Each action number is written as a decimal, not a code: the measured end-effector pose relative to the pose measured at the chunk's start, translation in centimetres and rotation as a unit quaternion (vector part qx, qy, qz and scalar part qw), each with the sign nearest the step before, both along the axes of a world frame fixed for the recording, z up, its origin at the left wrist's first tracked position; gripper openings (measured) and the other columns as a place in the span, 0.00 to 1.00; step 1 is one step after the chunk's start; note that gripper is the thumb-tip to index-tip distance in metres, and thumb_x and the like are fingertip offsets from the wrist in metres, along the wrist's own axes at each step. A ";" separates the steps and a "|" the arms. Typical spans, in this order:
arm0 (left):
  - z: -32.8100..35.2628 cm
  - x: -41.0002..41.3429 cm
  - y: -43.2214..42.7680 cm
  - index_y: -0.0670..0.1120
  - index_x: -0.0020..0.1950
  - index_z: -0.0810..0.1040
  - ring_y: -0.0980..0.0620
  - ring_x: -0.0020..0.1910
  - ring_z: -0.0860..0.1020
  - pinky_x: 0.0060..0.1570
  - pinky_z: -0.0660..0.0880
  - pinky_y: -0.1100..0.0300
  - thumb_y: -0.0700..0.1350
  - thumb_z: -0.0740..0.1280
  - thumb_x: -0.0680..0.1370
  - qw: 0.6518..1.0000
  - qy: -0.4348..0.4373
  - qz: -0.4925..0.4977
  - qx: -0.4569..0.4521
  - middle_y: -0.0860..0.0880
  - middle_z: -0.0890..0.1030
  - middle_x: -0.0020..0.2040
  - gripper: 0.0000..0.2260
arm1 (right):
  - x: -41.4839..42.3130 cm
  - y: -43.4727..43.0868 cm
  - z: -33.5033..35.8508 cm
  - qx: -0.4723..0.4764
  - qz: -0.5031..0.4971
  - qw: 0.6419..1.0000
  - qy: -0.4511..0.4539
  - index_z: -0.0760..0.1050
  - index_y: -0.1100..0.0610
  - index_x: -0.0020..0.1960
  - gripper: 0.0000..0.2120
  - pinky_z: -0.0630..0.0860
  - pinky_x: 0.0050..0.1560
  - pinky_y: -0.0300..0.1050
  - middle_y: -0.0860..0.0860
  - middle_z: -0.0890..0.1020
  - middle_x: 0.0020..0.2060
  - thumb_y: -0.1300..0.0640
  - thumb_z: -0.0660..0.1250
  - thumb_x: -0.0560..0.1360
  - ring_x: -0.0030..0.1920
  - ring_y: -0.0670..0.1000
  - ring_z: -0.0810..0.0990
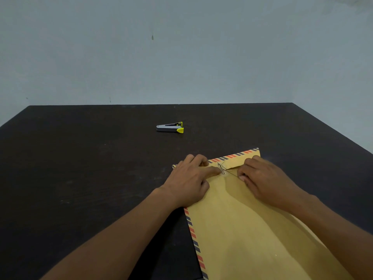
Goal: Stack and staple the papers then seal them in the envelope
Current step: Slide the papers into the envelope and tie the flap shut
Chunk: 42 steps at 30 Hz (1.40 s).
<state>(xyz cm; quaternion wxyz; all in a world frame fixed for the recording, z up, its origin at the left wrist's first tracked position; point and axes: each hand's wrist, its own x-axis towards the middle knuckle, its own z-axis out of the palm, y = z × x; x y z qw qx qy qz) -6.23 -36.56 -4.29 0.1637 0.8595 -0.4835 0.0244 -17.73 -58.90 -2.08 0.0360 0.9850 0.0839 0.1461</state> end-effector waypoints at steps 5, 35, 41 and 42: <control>0.3 -0.3 0.0 0.64 0.73 0.69 0.51 0.62 0.66 0.62 0.70 0.51 0.48 0.59 0.80 1.000 0.002 -0.001 0.007 0.51 0.67 0.68 0.22 | 0.3 0.2 0.1 -0.082 0.005 0.997 -0.004 0.79 0.51 0.46 0.02 0.74 0.37 0.46 0.46 0.77 0.40 0.56 0.70 0.74 0.40 0.50 0.74; 0.4 0.1 0.4 0.55 0.60 0.65 0.56 0.59 0.74 0.60 0.74 0.54 0.44 0.70 0.73 0.973 0.168 0.056 -0.149 0.58 0.77 0.55 0.20 | 6.1 3.1 2.0 0.042 0.004 0.994 0.103 0.78 0.53 0.49 0.07 0.74 0.51 0.48 0.47 0.75 0.46 0.55 0.61 0.79 0.49 0.50 0.73; 0.4 0.2 0.3 0.58 0.60 0.64 0.59 0.59 0.72 0.62 0.74 0.54 0.46 0.70 0.73 0.974 0.178 0.062 -0.128 0.60 0.75 0.55 0.20 | 4.5 1.4 1.9 0.054 -0.025 0.995 0.083 0.77 0.51 0.48 0.05 0.73 0.50 0.45 0.44 0.74 0.44 0.54 0.62 0.79 0.48 0.47 0.72; 0.4 0.2 0.3 0.59 0.60 0.65 0.59 0.59 0.71 0.62 0.74 0.54 0.46 0.70 0.74 0.974 0.179 0.063 -0.124 0.60 0.75 0.55 0.21 | 4.1 1.0 1.7 0.058 -0.034 0.994 0.081 0.76 0.50 0.47 0.05 0.73 0.49 0.44 0.44 0.74 0.43 0.54 0.62 0.79 0.47 0.46 0.72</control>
